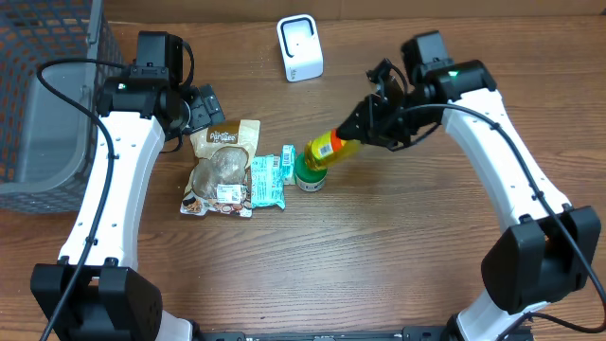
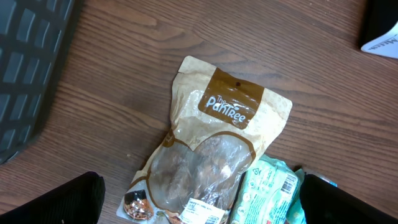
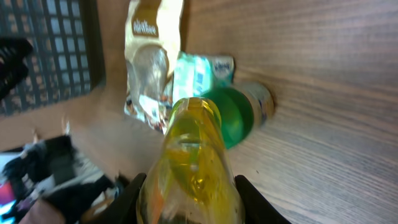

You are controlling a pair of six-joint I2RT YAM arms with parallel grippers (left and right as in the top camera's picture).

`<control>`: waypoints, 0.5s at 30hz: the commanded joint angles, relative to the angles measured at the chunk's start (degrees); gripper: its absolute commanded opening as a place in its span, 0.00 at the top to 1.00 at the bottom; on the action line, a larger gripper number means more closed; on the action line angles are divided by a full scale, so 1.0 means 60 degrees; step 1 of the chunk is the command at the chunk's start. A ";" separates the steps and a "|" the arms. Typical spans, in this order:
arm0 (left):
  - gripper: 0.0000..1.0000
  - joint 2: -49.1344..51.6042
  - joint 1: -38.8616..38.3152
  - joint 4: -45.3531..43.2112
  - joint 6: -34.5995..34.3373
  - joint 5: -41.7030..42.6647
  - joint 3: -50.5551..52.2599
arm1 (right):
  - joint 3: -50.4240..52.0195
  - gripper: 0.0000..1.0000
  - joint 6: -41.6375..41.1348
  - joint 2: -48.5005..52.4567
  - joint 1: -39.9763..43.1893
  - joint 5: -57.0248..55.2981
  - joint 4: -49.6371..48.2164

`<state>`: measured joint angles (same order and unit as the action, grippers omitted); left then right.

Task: Scan the item barcode
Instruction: 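Carry the Vim bottle to the white scanner with the right gripper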

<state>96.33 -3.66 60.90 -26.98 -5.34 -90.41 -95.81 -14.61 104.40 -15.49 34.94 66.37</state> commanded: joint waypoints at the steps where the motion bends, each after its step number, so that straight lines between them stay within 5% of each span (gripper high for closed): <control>1: 0.01 -0.0055 -0.0018 -0.0004 0.0033 -0.0066 -0.0117 | -0.1596 0.83 -0.1111 -0.0397 -0.0510 -0.1257 0.0007; 7: 0.00 -0.0055 -0.0018 -0.0004 0.0033 -0.0062 -0.0117 | -0.3461 0.82 -0.1104 -0.0397 -0.1279 -0.3694 0.0091; 15: 0.00 -0.0055 -0.0018 -0.0004 0.0033 -0.0066 -0.0117 | -0.3333 0.82 0.0550 -0.0015 -0.2448 -0.7125 -0.1734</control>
<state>96.33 -3.66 60.90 -27.00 -5.34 -90.41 -115.37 -16.88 103.72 -27.62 3.99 58.76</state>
